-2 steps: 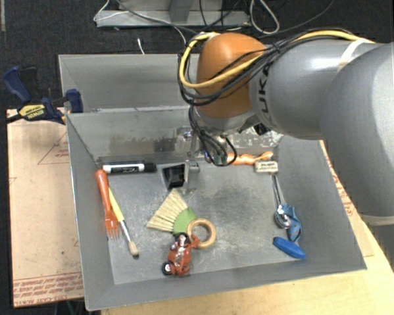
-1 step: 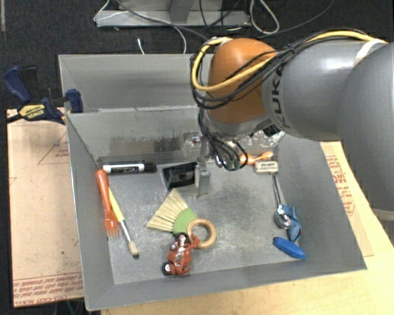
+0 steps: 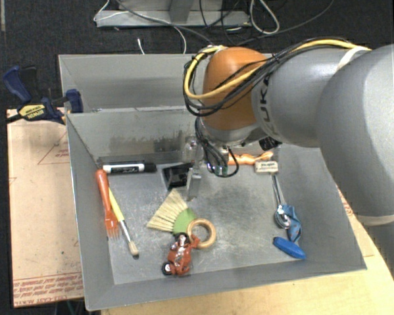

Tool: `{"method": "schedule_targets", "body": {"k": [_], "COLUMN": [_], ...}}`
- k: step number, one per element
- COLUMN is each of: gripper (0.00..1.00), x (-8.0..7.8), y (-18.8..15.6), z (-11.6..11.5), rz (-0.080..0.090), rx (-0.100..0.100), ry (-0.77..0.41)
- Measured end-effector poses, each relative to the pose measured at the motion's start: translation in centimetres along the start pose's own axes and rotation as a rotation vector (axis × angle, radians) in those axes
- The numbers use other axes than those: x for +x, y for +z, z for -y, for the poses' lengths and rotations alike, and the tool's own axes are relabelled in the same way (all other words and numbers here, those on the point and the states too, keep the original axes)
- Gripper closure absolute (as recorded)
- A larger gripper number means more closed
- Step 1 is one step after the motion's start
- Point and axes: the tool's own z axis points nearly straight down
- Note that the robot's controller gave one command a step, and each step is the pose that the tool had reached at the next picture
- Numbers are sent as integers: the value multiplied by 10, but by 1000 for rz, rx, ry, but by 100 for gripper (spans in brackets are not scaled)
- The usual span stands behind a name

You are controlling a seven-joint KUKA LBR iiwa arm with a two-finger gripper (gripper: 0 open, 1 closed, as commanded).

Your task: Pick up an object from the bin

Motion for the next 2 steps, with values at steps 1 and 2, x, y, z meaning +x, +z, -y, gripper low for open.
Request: {"method": "schedule_targets", "body": {"k": [1,2], "gripper": [0,100], "x": [-8,12], "y": [46,42], "z": [8,-9], "rz": [14,12], "rx": [-4,-7], "ry": [-76,217]}}
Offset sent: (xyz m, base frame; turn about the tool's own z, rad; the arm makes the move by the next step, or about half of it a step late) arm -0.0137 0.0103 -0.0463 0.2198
